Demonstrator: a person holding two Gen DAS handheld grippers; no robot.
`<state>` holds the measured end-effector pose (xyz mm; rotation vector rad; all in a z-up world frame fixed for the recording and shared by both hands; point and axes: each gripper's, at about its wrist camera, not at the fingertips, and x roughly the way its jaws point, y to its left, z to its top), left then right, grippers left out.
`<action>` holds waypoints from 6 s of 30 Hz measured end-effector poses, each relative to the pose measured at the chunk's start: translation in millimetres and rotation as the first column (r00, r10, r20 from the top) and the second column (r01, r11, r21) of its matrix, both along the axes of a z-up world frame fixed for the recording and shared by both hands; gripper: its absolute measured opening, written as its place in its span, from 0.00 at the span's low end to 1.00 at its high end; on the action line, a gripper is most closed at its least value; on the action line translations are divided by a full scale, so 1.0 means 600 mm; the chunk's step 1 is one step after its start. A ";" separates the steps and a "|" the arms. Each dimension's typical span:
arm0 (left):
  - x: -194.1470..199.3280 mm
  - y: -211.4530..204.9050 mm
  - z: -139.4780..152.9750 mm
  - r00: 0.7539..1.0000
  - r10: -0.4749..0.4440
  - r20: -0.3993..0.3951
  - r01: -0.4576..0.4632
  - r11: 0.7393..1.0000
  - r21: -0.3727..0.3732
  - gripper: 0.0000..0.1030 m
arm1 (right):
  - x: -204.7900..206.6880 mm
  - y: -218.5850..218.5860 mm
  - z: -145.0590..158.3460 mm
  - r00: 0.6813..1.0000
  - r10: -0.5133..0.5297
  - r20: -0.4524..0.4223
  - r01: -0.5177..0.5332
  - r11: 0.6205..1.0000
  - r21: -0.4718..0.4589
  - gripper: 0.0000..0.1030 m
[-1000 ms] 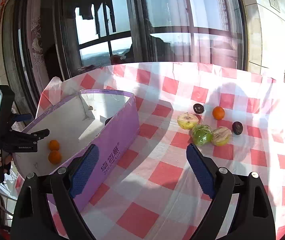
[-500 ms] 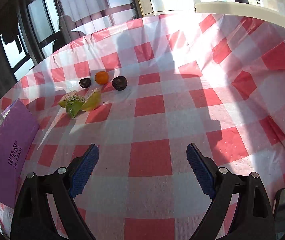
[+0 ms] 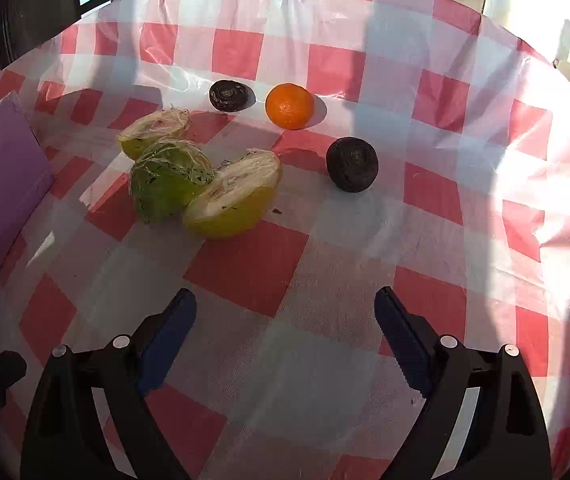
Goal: Organize fruits
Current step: 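Grasp a wrapped cut pear half with the right tool while the left grasps the wrapped green fruit, then carry the pear half and green fruit over the white box with both tools, then open both tools to drop the pear half and green fruit into the box, then move both open tools back toward the last fruits on the table, then grasp a dark passion fruit with the right tool while the left grasps the other pear half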
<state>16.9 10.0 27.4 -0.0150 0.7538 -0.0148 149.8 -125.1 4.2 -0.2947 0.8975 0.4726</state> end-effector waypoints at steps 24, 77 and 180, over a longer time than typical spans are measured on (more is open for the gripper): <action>0.263 -0.045 -0.036 0.978 0.113 -0.174 -0.119 0.993 -0.025 0.97 | -0.037 -0.188 0.012 0.949 -0.310 -0.065 0.309 0.864 0.397 0.58; -0.268 0.363 0.188 0.931 0.314 0.188 -0.317 0.948 -0.013 0.34 | -0.374 0.335 0.198 0.940 0.312 0.138 -0.332 0.930 0.157 0.58; 0.117 0.026 -0.019 0.989 0.143 0.047 -0.103 0.872 -0.479 0.98 | 0.093 -0.019 -0.004 0.954 -0.299 -0.005 0.295 0.938 0.185 0.38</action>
